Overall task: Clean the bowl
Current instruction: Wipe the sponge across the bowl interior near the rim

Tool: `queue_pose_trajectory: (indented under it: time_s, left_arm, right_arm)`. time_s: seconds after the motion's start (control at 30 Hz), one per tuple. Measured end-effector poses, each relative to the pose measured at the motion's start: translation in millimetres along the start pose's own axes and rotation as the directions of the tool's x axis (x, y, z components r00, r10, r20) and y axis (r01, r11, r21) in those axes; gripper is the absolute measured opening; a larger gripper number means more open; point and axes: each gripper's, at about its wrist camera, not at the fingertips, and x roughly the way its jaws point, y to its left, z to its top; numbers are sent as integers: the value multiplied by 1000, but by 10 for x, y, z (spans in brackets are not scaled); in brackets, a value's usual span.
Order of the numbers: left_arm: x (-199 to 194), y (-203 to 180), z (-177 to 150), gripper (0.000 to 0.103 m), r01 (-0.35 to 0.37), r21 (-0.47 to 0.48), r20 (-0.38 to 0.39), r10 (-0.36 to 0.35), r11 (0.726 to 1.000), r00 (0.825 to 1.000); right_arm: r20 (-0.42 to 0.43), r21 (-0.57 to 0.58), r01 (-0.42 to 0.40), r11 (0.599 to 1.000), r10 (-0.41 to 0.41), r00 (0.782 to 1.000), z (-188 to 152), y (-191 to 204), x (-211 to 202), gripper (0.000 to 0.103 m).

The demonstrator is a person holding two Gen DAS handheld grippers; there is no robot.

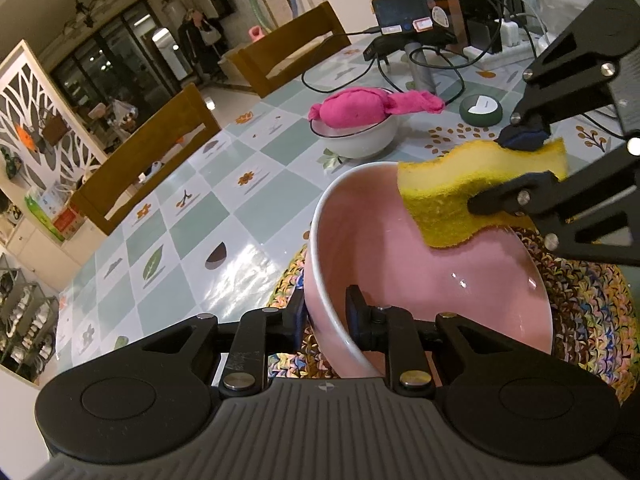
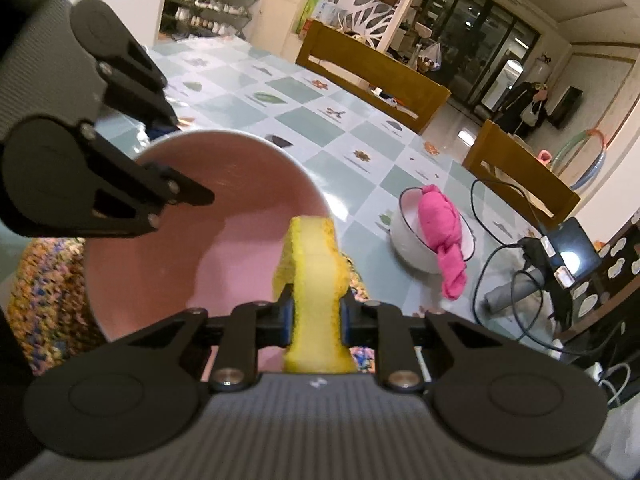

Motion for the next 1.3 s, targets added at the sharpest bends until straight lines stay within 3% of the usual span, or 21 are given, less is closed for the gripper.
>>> queue_pose_trajectory:
  time_s: [0.3,0.8,1.1,1.3]
  left_arm:
    - [-14,5,23,25,11,-6,11,-11,1000,1000]
    - [-5,-2,76,27,19,-10,21,-19,1000,1000]
    - [-5,-38,136,27,26,15,42,-27,1000,999]
    - [-19,-84,160,27,26,49,59,-29,998,998]
  right_arm:
    - [-62,14,-17,1000,17,998,-50,-19,131,19]
    - [-81,-21,-83,996,81,993,-104,132,207,17]
    - [-121,39,-182,983,185,975,-162,143,238,17]
    - [-138,120,-263,957,278,951,-164,208,273,17]
